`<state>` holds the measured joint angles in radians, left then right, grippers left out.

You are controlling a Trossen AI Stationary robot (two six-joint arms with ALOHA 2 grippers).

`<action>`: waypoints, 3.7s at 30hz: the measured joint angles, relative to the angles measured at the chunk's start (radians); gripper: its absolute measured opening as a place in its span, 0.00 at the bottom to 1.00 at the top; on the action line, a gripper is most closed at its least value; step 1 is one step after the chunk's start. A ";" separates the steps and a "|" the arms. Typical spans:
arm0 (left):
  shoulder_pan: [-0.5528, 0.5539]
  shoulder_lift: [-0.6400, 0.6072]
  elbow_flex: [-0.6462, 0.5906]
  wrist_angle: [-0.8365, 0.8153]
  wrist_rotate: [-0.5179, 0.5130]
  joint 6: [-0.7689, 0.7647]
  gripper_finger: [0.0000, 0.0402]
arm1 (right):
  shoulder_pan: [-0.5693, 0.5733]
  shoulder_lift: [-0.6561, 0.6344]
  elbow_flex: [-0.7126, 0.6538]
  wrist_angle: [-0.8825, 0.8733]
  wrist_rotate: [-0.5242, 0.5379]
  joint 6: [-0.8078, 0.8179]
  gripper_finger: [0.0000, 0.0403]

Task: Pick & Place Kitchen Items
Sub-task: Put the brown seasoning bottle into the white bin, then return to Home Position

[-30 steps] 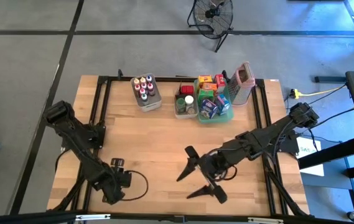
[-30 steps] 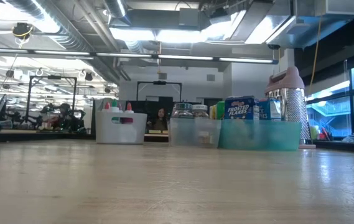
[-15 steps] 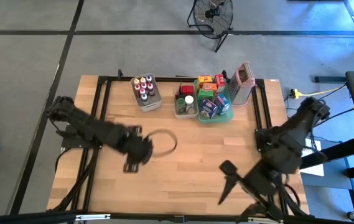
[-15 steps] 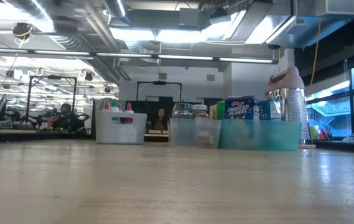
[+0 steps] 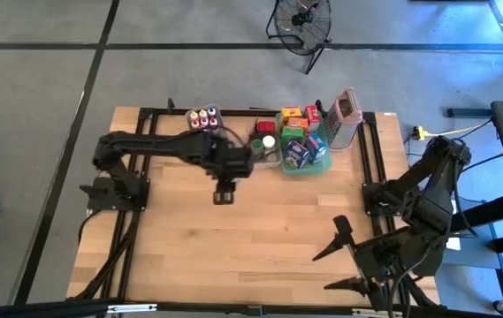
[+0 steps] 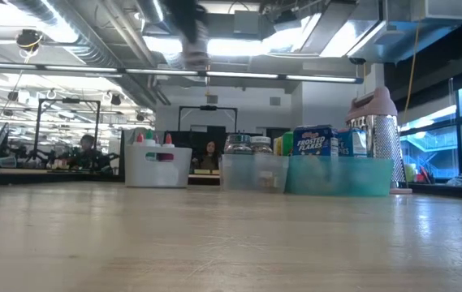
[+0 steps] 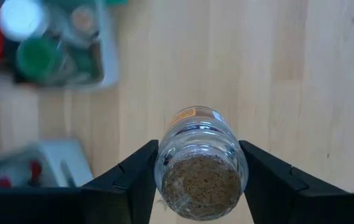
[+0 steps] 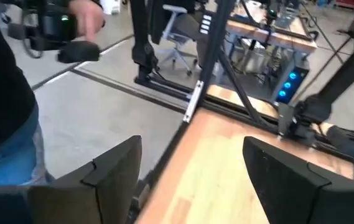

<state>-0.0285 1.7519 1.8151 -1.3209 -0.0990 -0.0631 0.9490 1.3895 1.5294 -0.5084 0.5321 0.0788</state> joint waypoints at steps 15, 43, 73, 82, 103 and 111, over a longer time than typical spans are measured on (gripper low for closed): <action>0.260 0.322 0.221 0.115 0.096 0.277 0.47 | 0.008 -0.098 -0.001 -0.143 0.130 0.067 0.70; 0.356 0.449 0.221 0.158 0.091 0.285 0.47 | -0.047 -0.110 -0.001 -0.299 0.244 0.070 0.70; 0.335 0.512 0.217 0.202 0.087 0.252 0.57 | -0.053 -0.116 -0.001 -0.329 0.223 0.071 0.70; 0.314 0.471 0.269 0.122 0.041 0.252 0.57 | -0.053 -0.136 -0.001 -0.328 0.223 0.072 0.70; 0.198 0.075 0.340 -0.243 -0.302 0.088 0.07 | -0.053 -0.398 -0.001 -0.644 0.193 0.276 0.20; 0.159 -0.147 0.125 -0.249 -0.325 -0.034 0.00 | -0.053 -0.419 -0.001 -0.815 0.205 0.358 0.01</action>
<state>0.1303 1.6047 1.9398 -1.5698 -0.4240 -0.0973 0.8960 0.9709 1.5288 -1.3233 0.7367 0.4373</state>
